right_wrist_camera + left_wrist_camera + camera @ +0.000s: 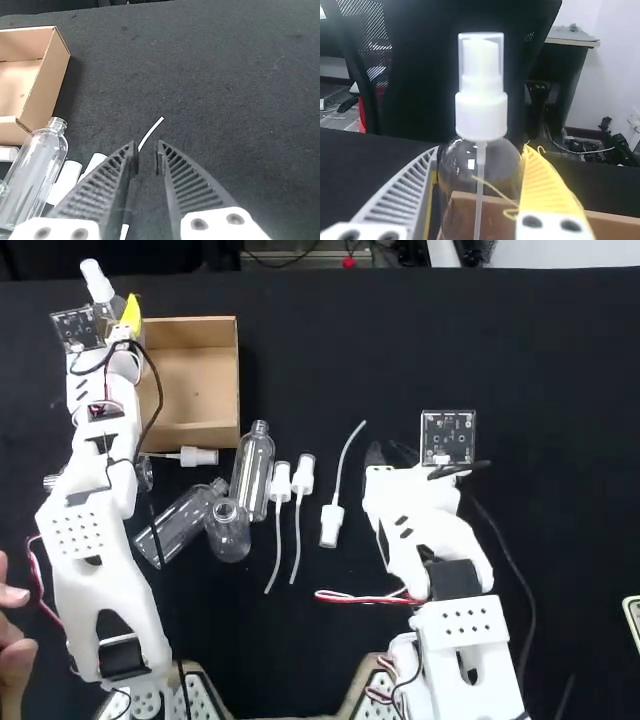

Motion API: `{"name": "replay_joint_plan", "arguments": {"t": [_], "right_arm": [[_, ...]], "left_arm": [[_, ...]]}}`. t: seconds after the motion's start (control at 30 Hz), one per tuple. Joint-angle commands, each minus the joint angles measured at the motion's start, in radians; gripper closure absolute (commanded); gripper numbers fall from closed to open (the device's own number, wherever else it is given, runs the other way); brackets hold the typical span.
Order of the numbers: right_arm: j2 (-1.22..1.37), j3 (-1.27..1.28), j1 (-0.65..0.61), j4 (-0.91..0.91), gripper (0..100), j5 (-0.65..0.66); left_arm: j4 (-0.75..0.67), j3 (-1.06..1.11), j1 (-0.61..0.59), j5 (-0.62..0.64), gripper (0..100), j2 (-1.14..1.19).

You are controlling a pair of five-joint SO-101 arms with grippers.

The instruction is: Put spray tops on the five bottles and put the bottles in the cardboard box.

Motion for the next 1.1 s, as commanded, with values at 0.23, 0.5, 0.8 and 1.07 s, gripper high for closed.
{"name": "replay_joint_plan", "arguments": {"t": [0.23,0.5,0.8,1.07], "right_arm": [[-0.018,-0.01,0.005,-0.026,94.2,-0.002],[-0.018,-0.01,0.005,-0.026,94.2,-0.002],[-0.018,-0.012,0.005,-0.028,94.2,0.0],[-0.018,-0.013,0.005,-0.028,94.2,0.0]], "left_arm": [[-0.025,-0.142,-0.016,0.009,96,0.069],[-0.025,-0.182,-0.013,0.009,96,0.115],[-0.025,-0.177,-0.005,0.009,96,0.123],[-0.025,-0.174,-0.002,0.015,96,0.124]]}}
